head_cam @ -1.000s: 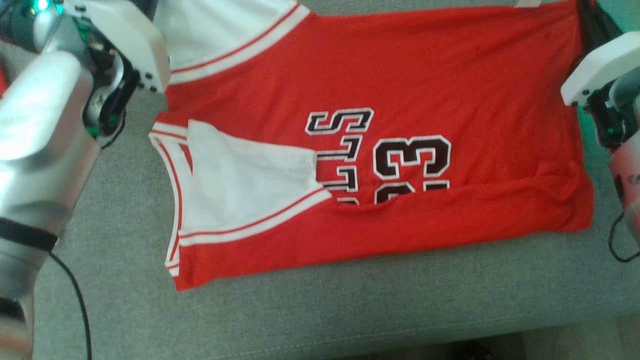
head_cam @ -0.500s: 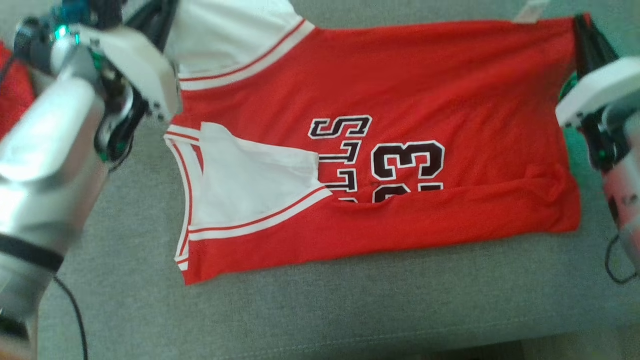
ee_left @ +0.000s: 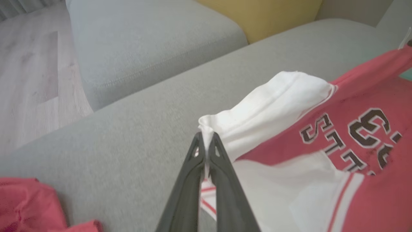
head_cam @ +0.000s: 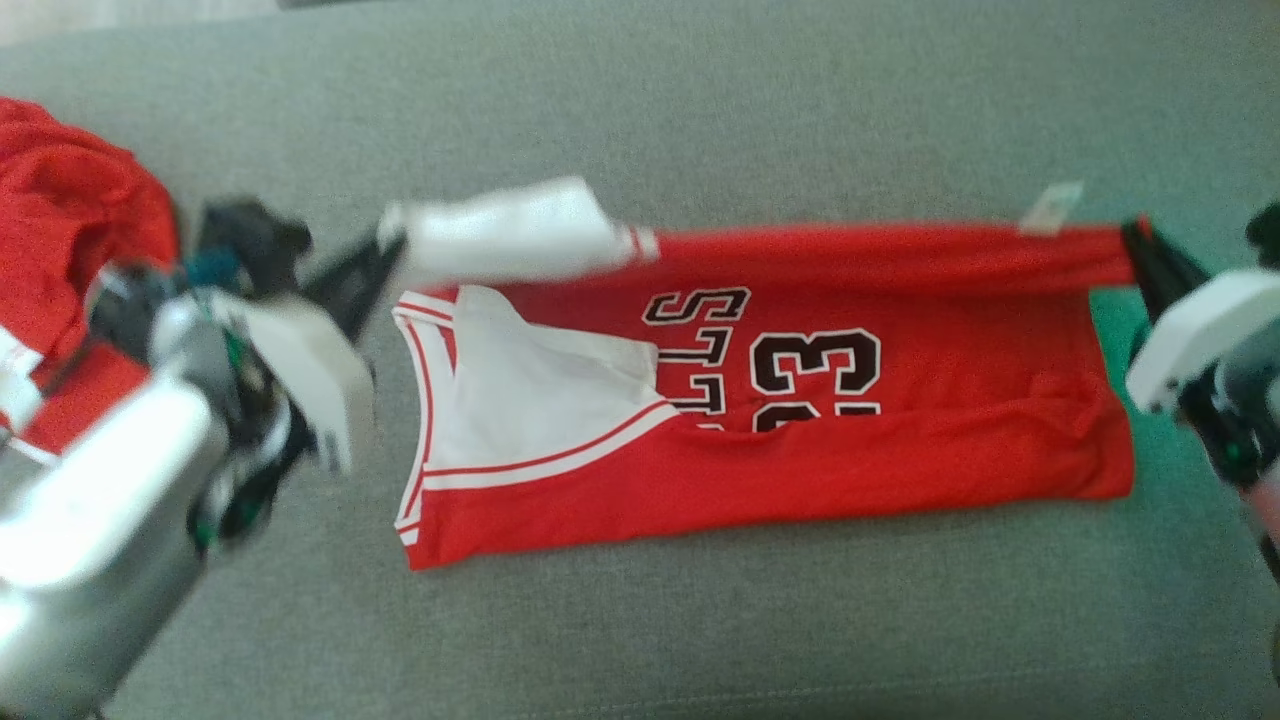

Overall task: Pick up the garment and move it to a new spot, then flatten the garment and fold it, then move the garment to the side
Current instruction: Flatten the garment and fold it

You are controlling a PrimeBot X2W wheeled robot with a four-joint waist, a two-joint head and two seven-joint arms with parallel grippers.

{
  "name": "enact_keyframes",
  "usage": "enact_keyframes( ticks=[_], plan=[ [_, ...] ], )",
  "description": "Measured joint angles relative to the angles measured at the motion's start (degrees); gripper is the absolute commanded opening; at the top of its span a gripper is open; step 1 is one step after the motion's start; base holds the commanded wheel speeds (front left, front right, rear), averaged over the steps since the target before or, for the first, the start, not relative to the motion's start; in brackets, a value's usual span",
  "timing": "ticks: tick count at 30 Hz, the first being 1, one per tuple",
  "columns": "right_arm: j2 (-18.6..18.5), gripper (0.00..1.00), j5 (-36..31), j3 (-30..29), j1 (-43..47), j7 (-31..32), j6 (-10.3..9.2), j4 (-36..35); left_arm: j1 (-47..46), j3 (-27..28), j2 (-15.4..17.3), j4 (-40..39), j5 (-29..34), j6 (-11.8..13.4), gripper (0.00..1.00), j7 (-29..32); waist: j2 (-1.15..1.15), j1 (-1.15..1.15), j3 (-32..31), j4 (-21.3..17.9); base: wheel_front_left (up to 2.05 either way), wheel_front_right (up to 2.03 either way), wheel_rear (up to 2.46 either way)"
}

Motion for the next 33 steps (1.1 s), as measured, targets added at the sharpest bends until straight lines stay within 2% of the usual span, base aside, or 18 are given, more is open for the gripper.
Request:
enact_keyframes(
  ticks=[12, 16, 23, 24, 25, 26, 27, 33],
  plan=[
    [-8.3, 0.0, 3.7, 3.1, 10.2, 13.0, 0.0, -12.1, 12.9, -3.9, 9.3, -18.5, -3.4, 5.0, 0.0, 8.9, 0.0, 0.0, -4.2, 0.2, 0.0, 0.0, 0.0],
    [-9.7, 0.0, 4.1, 3.2, 12.7, 16.8, 0.0, -15.3, 14.4, -5.1, 10.6, -20.8, -4.0, 5.6, 0.0, 11.0, 0.0, 0.0, -4.7, -0.2, 0.0, 0.0, 0.0],
    [-10.1, 0.0, 4.1, 2.8, 15.5, 21.9, 0.0, -19.3, 15.1, -7.1, 10.4, -19.4, -2.8, 6.2, 0.0, 11.8, 0.0, 0.0, -4.6, -1.0, 0.0, 0.0, 0.0],
    [-10.1, 0.32, 4.1, 2.5, 15.9, 22.0, 0.0, -19.7, 15.1, -7.1, 10.3, -18.7, -2.8, 6.2, 0.0, 11.8, 0.0, 0.0, -4.6, -1.2, 0.0, 0.0, 0.0],
    [-10.1, 1.0, 4.3, 2.2, 16.3, 22.7, 0.0, -20.0, 15.1, -7.3, 10.0, -18.1, -2.8, 6.1, 0.31, 11.8, 0.0, 0.0, -4.5, -1.3, 0.0, 0.0, 0.0],
    [-10.1, 1.0, 4.7, 2.0, 16.5, 23.4, 0.0, -20.2, 15.1, -7.4, 9.8, -17.6, -2.7, 6.1, 0.82, 11.8, 0.0, 0.0, -4.6, -1.4, 0.0, 0.0, 0.0],
    [-10.1, 1.0, 4.7, 1.7, 16.8, 23.7, 0.0, -20.5, 15.1, -7.5, 9.5, -17.0, -2.3, 6.1, 1.0, 11.7, 0.0, 0.0, -4.6, -1.5, 0.0, 0.0, 0.0],
    [-9.8, 1.0, 4.7, -4.8, 17.5, 22.1, 0.0, -22.0, 15.3, -5.8, 8.2, -15.0, -2.2, 9.2, 1.0, 7.9, 0.0, 0.0, -5.0, -2.1, 0.0, 0.0, 0.0]
  ],
)
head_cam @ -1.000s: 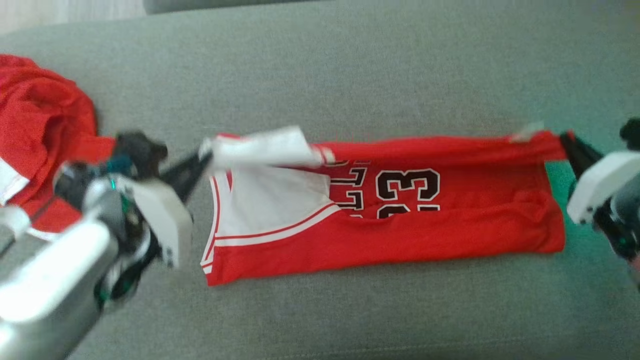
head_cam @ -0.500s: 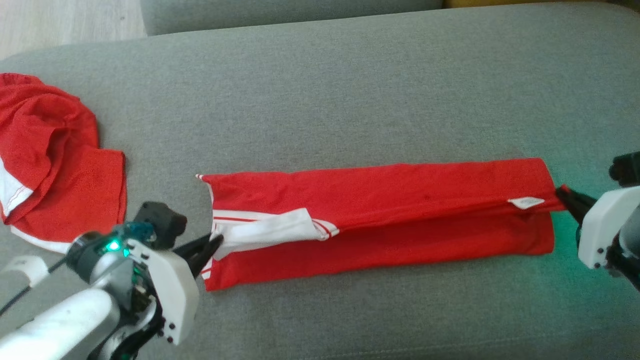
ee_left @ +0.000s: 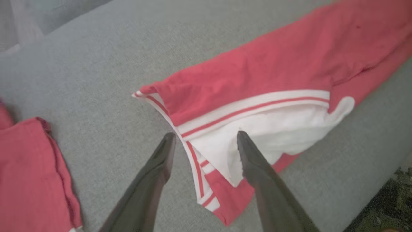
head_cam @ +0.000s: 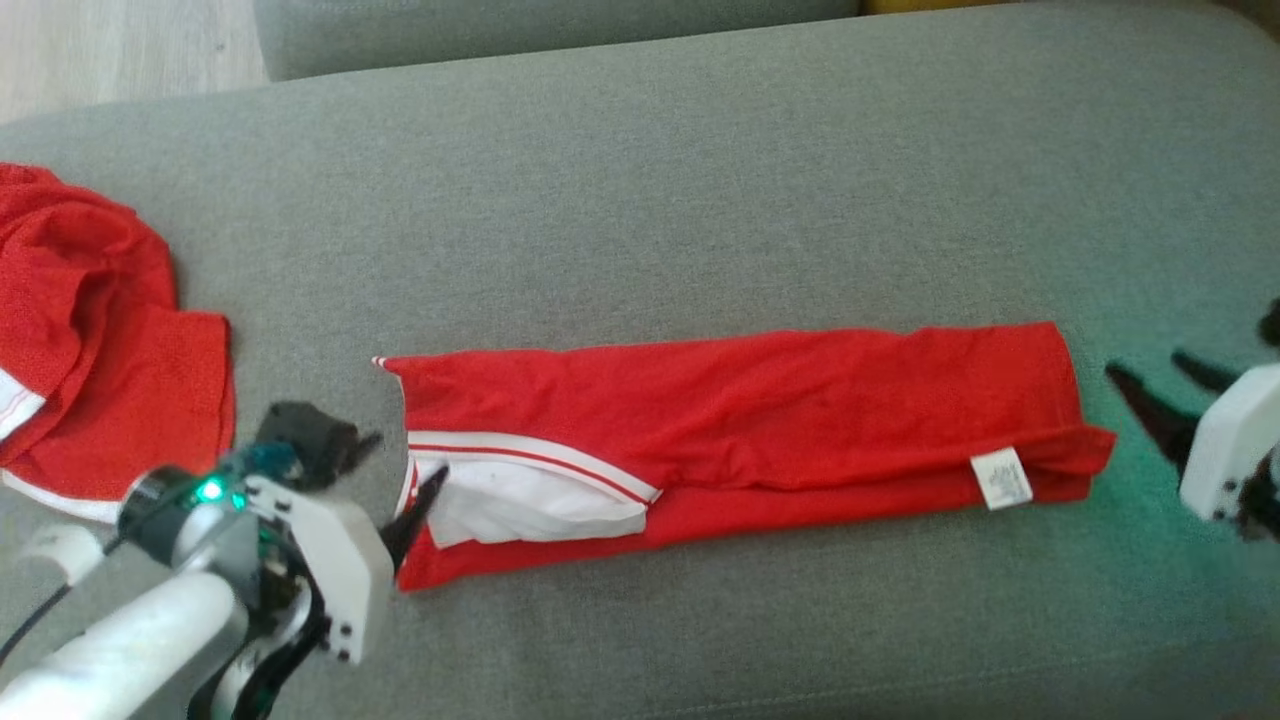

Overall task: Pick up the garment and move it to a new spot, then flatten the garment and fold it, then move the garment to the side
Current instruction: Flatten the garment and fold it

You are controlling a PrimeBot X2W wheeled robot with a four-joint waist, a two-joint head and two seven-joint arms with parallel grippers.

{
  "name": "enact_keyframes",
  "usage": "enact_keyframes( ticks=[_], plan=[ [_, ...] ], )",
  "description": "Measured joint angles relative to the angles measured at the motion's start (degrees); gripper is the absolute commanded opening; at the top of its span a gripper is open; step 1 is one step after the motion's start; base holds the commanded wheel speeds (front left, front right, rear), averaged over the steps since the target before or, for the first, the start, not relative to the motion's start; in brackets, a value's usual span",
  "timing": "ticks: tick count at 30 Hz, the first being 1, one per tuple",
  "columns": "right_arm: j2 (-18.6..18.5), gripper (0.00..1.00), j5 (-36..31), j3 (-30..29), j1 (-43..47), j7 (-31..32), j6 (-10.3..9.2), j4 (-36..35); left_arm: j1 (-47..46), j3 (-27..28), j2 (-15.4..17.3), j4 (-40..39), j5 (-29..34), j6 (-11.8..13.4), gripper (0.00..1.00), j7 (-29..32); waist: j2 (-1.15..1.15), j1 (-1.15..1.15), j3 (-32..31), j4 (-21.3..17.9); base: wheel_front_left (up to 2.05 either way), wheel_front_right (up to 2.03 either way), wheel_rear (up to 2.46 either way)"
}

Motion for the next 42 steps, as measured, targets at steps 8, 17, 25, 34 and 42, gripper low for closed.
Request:
enact_keyframes(
  ticks=[8, 17, 25, 34, 42],
  plan=[
    [8.0, 1.0, -2.8, -12.0, 0.1, -10.0, 0.0, -3.3, 0.3, 10.5, -6.2, 1.6, -5.2, 5.7, 1.0, -13.4, 0.0, 0.0, -0.9, 0.3, 0.0, 0.0, 0.0],
    [19.8, 1.0, -14.4, -20.1, 4.3, -25.0, 0.0, -7.8, 5.5, 24.1, -18.6, 4.7, -9.6, 4.5, 1.0, -24.2, 0.0, 0.0, -2.1, 0.9, 0.0, 0.0, 0.0],
    [26.0, 1.0, -20.8, -21.3, 9.0, -30.1, 0.0, -8.0, 13.5, 33.8, -29.8, 8.2, 1.9, -1.6, 1.0, -24.4, 0.0, 0.0, -2.4, 1.2, 0.0, 0.0, 0.0],
    [28.6, 1.0, -24.2, -24.2, 10.4, -30.3, 0.0, -5.9, 16.7, 40.8, -36.1, 13.0, 10.7, -9.0, 1.0, -24.4, 0.0, 0.0, -2.0, 1.4, 0.0, 0.0, 0.0],
    [33.2, 1.0, -26.9, -32.1, 10.2, -23.9, 0.0, 0.5, 16.1, 43.9, -38.5, 15.3, 14.4, -12.9, 1.0, -24.4, 0.0, 0.0, -0.2, 1.6, 0.0, 0.0, 0.0]
  ],
)
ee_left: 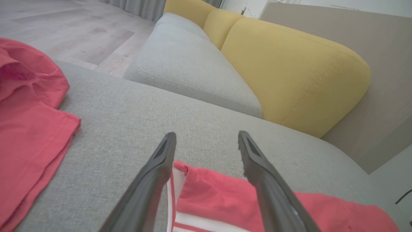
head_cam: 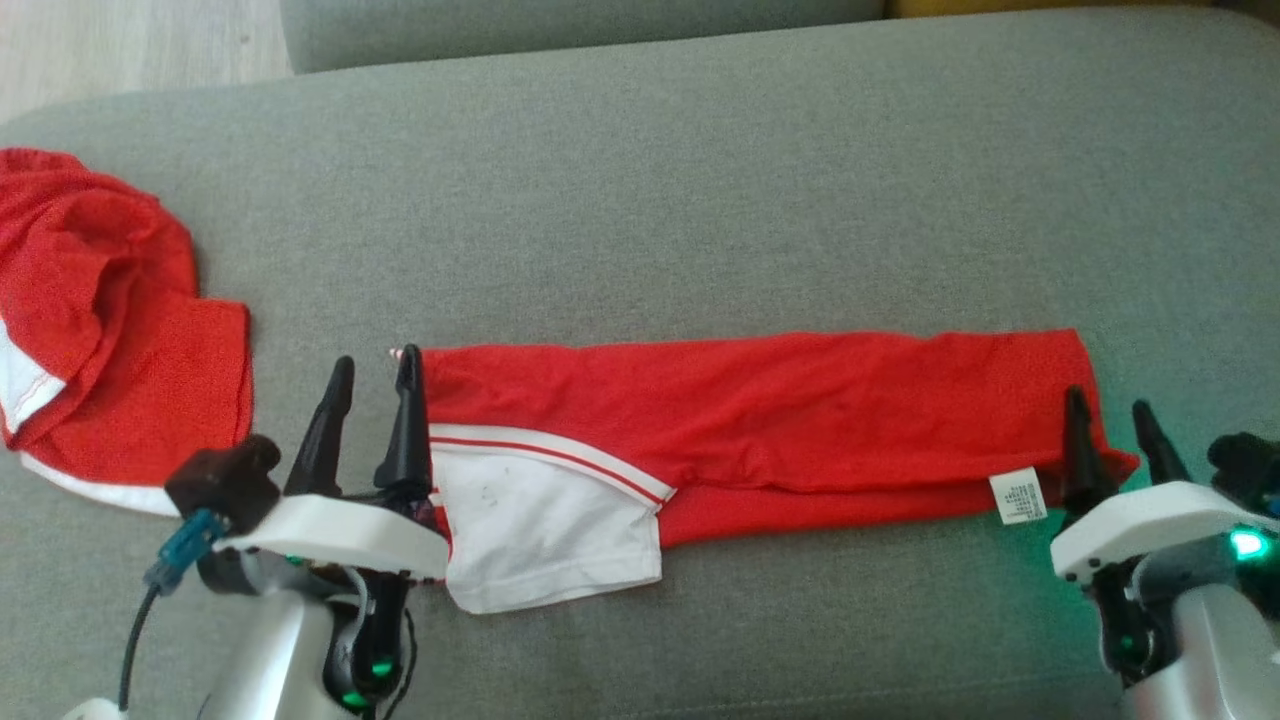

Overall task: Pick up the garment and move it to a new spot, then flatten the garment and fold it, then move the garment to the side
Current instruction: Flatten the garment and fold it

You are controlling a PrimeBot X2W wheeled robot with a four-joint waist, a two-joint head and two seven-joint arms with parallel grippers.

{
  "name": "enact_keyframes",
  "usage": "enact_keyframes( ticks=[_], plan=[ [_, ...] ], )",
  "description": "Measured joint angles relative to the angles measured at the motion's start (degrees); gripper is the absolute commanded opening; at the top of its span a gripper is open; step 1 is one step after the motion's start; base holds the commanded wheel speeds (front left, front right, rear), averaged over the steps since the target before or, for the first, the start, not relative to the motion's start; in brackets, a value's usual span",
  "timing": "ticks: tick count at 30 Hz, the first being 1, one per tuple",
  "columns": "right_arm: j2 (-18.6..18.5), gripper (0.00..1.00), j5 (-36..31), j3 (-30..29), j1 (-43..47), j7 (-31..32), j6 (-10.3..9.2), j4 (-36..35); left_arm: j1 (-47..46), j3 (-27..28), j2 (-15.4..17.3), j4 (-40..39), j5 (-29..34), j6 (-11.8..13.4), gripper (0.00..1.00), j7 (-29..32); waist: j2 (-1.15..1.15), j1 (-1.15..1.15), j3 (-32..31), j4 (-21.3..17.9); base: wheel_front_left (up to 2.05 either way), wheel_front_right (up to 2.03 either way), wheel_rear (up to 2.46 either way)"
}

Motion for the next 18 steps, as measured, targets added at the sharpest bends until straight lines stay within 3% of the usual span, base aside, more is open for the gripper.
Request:
enact_keyframes(
  ticks=[7, 15, 16, 17, 18],
  plan=[
    [2.0, 1.0, -1.9, -4.6, -3.1, 4.5, 0.0, 5.1, -1.5, 1.6, -1.4, 1.6, 2.2, -2.0, 1.0, 0.0, 0.0, 0.01, 2.5, 0.2, 0.0, 0.0, 0.0],
    [2.4, 1.0, -1.9, -2.8, -5.2, 9.1, 0.0, 7.1, -3.5, 3.6, -2.0, 2.6, 3.7, -3.1, 1.0, 0.0, 0.0, 0.01, 3.9, 0.4, 0.0, 0.0, 0.0],
    [2.3, 0.87, -1.8, -2.6, -5.3, 9.8, 0.0, 7.1, -3.5, 3.7, -2.1, 2.7, 3.7, -3.4, 1.0, 0.0, 0.0, 0.01, 3.9, 0.4, 0.0, 0.0, 0.0],
    [2.3, 0.21, -1.6, -2.4, -5.6, 10.4, 0.0, 7.1, -3.5, 3.9, -2.2, 2.8, 3.7, -3.5, 1.0, 0.0, 0.0, 0.0, 4.0, 0.4, 0.0, 0.0, 0.0],
    [2.2, 0.0, -1.4, -2.1, -5.7, 10.8, 0.0, 6.9, -3.5, 4.3, -2.2, 2.9, 3.7, -3.5, 1.0, 0.0, 0.0, 0.0, 4.0, 0.4, 0.0, 0.0, 0.0]
  ],
)
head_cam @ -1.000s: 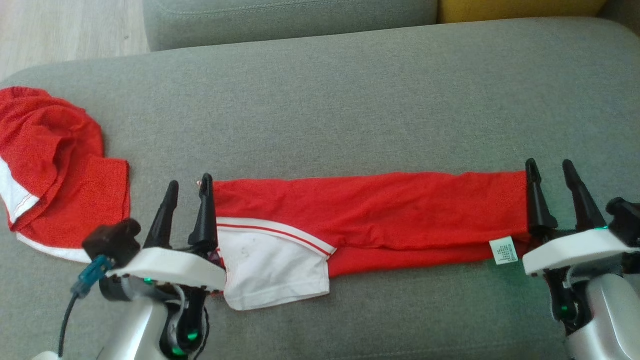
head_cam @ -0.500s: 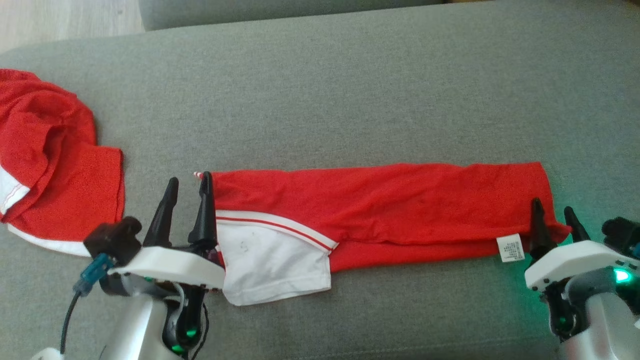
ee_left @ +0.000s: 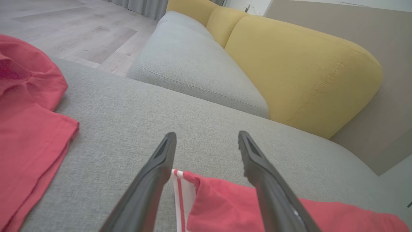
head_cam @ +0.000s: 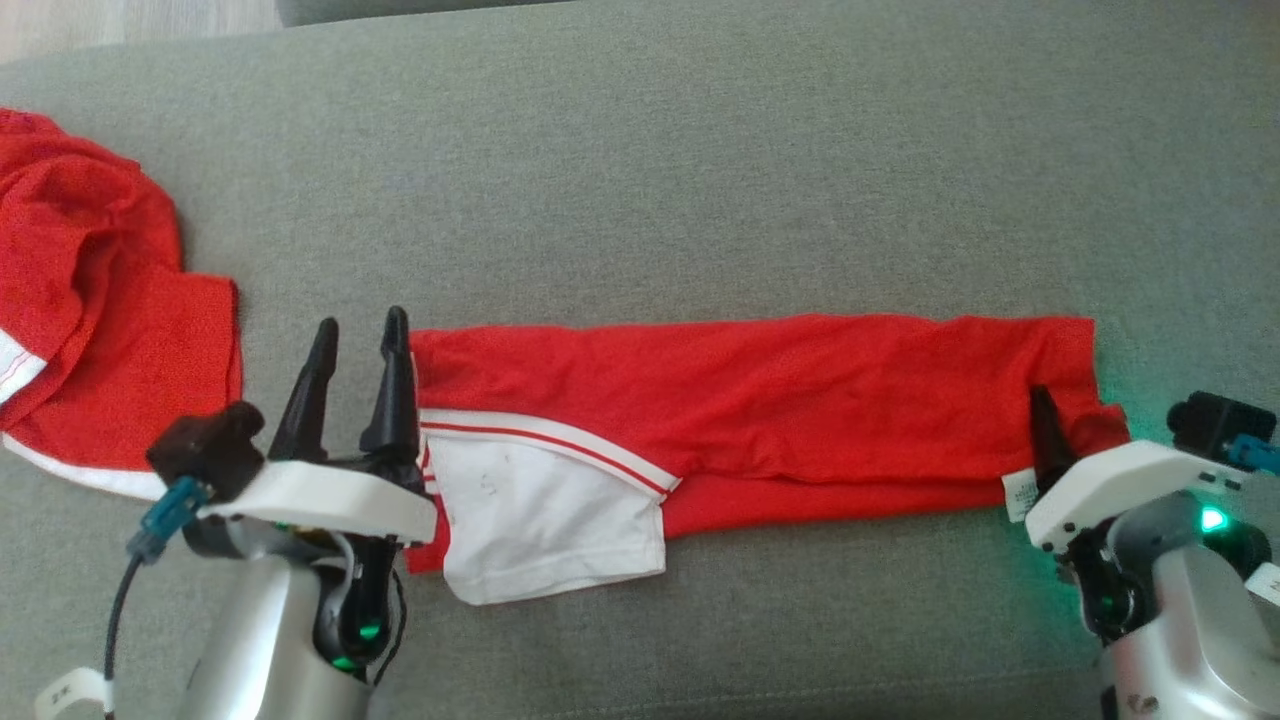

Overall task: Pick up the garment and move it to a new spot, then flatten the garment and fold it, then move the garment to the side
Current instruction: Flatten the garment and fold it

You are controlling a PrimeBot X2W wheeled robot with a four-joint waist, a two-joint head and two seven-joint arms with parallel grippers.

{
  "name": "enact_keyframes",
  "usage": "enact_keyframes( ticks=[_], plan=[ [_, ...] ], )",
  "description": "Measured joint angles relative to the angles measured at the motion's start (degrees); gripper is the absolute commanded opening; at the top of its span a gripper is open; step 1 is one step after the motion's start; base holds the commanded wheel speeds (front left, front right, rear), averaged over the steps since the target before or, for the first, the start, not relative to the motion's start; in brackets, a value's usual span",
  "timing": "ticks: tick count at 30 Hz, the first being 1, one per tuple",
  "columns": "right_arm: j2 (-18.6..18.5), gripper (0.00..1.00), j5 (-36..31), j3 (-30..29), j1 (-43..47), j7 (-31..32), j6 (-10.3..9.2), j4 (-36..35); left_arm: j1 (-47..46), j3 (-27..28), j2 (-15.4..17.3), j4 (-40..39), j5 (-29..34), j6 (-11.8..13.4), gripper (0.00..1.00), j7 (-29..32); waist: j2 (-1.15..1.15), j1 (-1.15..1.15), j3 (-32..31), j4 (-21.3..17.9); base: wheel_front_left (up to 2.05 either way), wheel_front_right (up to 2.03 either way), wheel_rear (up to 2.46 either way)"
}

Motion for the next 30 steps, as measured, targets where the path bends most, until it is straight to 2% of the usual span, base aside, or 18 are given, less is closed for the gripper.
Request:
enact_keyframes(
  ticks=[4, 9, 13, 19, 23, 30],
  plan=[
    [0.1, 0.0, -0.5, -0.4, 0.0, 0.1, 0.0, -0.5, 0.0, 0.9, -0.1, 0.1, 0.6, -0.3, 1.0, 0.0, 0.0, 0.0, -0.1, 0.0, 0.0, 0.0, 0.0],
    [0.0, 0.0, -2.0, -4.1, 0.0, -0.8, 0.0, -1.0, 0.0, 1.1, -0.4, 0.3, 0.9, -0.5, 1.0, 0.0, 0.0, 0.0, -0.5, 0.0, 0.0, 0.0, 0.0],
    [-1.4, 0.0, -5.0, -9.8, -0.2, -2.1, 0.0, -1.4, 0.0, 1.4, -0.4, 0.7, 1.0, -0.9, 1.0, 0.0, 0.0, 0.0, -1.0, -0.1, 0.0, 0.0, 0.0],
    [-4.6, 0.0, -14.7, -21.8, -4.1, -4.8, 0.0, -1.2, 0.0, 1.4, -0.5, 1.3, 1.0, -1.0, 1.0, 0.0, 0.0, 0.0, -2.2, 0.1, 0.0, 0.0, 0.0],
    [-3.2, 0.0, -16.9, -21.1, -5.8, -4.8, 0.0, -1.2, 0.1, 1.4, -0.6, 1.5, 1.0, -1.0, 1.0, 0.0, 0.0, 0.0, -3.2, 0.2, 0.0, 0.0, 0.0],
    [-1.0, 0.0, -15.7, -14.9, -5.8, -3.3, 0.0, -3.8, 0.7, 1.1, -0.6, 1.7, 0.3, -0.9, 1.0, 0.0, 0.0, 0.0, -4.9, 0.0, 0.0, 0.0, 0.0]
  ],
)
